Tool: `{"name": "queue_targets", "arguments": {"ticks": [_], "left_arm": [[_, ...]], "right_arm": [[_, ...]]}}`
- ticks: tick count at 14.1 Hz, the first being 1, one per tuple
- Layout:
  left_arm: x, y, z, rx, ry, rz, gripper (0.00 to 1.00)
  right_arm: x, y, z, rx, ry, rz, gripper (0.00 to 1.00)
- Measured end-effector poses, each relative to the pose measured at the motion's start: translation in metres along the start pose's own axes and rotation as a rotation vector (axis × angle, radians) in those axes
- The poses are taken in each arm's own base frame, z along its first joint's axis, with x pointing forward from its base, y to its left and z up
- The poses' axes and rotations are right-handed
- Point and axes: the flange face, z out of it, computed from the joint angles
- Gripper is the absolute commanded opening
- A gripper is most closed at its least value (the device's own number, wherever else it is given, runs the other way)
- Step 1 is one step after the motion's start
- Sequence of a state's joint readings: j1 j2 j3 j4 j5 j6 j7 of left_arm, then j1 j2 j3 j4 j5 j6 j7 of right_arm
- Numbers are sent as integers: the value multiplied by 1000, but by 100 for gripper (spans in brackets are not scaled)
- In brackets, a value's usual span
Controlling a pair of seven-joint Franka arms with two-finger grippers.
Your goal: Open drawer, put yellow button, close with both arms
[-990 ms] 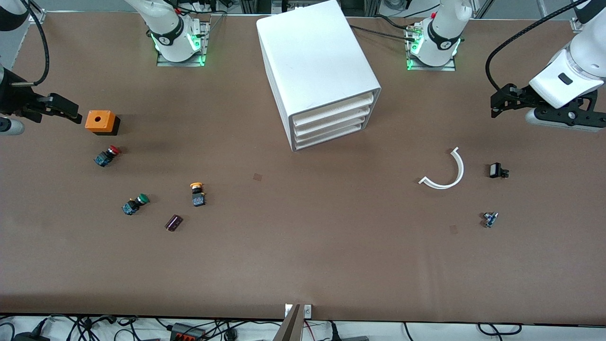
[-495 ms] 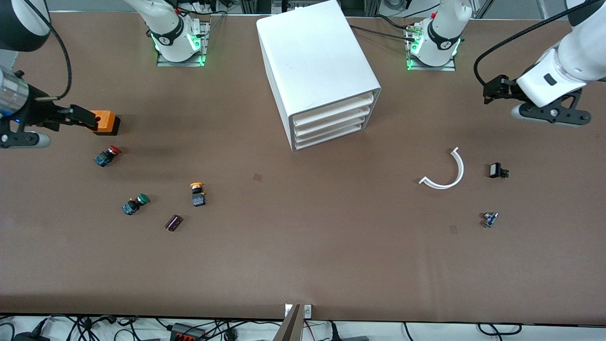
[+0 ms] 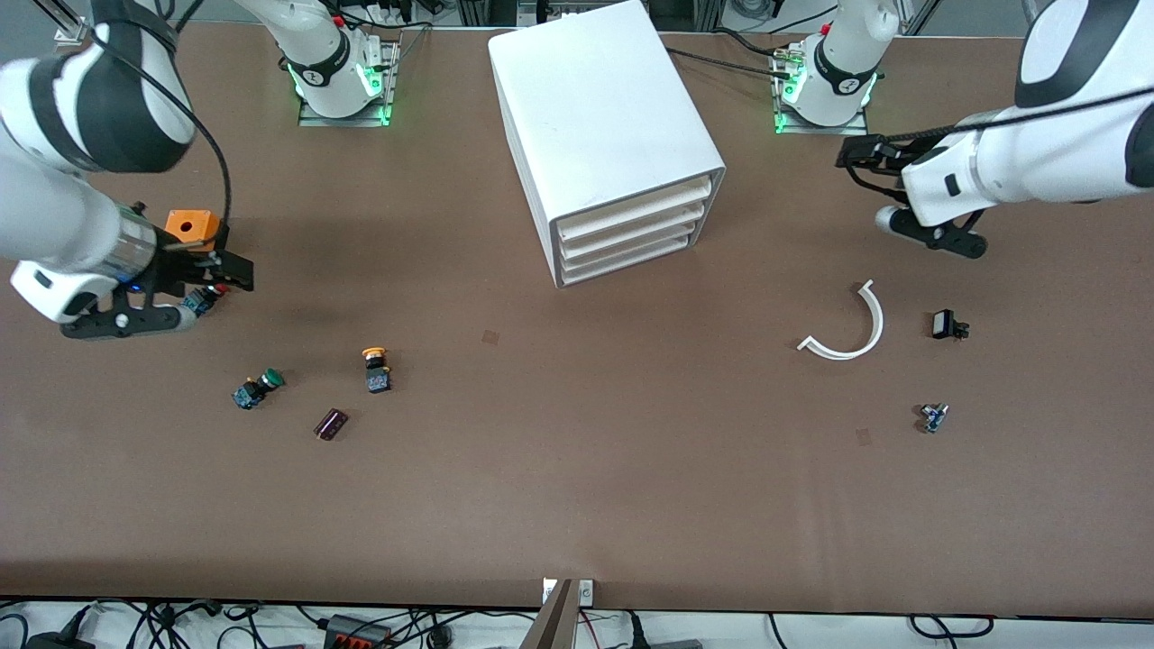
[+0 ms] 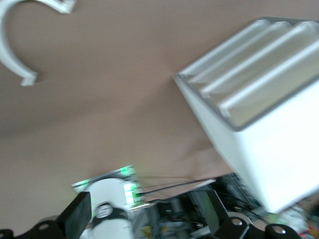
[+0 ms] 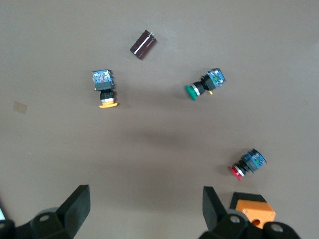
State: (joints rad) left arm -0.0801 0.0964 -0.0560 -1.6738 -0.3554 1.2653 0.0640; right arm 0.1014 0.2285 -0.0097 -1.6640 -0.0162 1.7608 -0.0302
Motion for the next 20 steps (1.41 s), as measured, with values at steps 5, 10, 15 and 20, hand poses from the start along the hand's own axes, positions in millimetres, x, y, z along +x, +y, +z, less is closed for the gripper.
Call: {"name": "queue_targets", "arguments": {"ticks": [5,10,15,20], "left_arm": [[51,11,35,-219,4,84,100],[93,7,109,-483,83,382,100],[113,-10,181,-720,141,449,100],[106,-15,245,-858,142,471,71]], "right_arm": [[37,-36,77,-8,-26,-58,100],[58,-76,149,10,-47,-103,100],[73,-87,210,6,-65,-116,100],[92,-98,242,10,-72,-132,100]]}}
